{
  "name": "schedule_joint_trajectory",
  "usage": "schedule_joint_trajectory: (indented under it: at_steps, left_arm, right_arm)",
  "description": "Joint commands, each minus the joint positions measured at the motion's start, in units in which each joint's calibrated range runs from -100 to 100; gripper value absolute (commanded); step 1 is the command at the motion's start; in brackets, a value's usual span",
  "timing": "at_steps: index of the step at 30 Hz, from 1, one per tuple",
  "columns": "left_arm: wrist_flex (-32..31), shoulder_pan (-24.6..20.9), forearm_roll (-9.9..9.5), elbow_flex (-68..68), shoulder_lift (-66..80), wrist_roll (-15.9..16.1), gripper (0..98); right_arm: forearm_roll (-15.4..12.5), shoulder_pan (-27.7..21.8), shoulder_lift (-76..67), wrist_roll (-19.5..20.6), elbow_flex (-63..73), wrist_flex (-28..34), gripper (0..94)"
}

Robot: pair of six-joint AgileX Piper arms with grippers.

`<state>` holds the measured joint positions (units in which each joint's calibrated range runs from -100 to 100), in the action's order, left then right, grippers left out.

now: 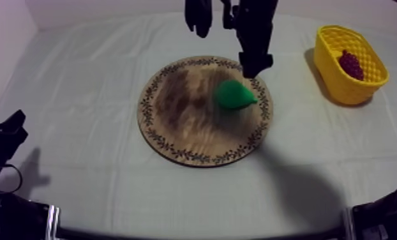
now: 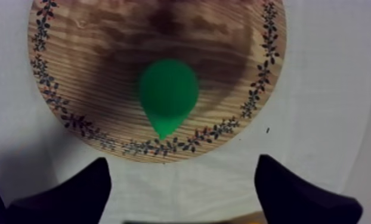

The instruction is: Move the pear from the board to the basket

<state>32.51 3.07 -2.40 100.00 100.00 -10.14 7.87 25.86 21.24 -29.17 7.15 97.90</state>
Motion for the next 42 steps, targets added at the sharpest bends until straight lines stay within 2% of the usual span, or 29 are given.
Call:
schedule_joint_trajectory:
  at_steps: [1, 11, 18, 32, 35, 39, 42]
  left_arm:
    - [-0.01, 0.01, -0.02, 0.00, 0.00, 0.01, 0.1]
    - [-0.01, 0.01, -0.02, 0.00, 0.00, 0.01, 0.1]
    - [-0.01, 0.01, -0.02, 0.00, 0.00, 0.01, 0.1]
    - [-0.01, 0.01, -0.02, 0.00, 0.00, 0.01, 0.1]
    - [-0.01, 0.01, -0.02, 0.00, 0.00, 0.01, 0.1]
    - [-0.01, 0.01, -0.02, 0.00, 0.00, 0.01, 0.1]
    - [-0.01, 0.01, -0.02, 0.00, 0.00, 0.01, 0.1]
  right_arm:
    - [-0.76, 0.07, 0.30, 0.04, -0.54, -0.13, 77.5]
    - [-2.90, 0.28, 4.67, -0.12, -2.69, -3.04, 77.3]
    - [-2.35, -0.02, 10.43, -0.27, -4.10, -8.21, 77.0]
    - [-1.37, -0.28, 21.26, 0.39, 0.96, -11.17, 73.5]
    - [-1.27, -0.44, 22.63, 0.16, 1.91, -11.12, 67.9]
    - [-1.51, -0.70, 23.44, -0.15, 2.67, -11.46, 52.5]
    - [-1.56, -0.84, 23.48, -0.04, 2.93, -11.99, 44.3]
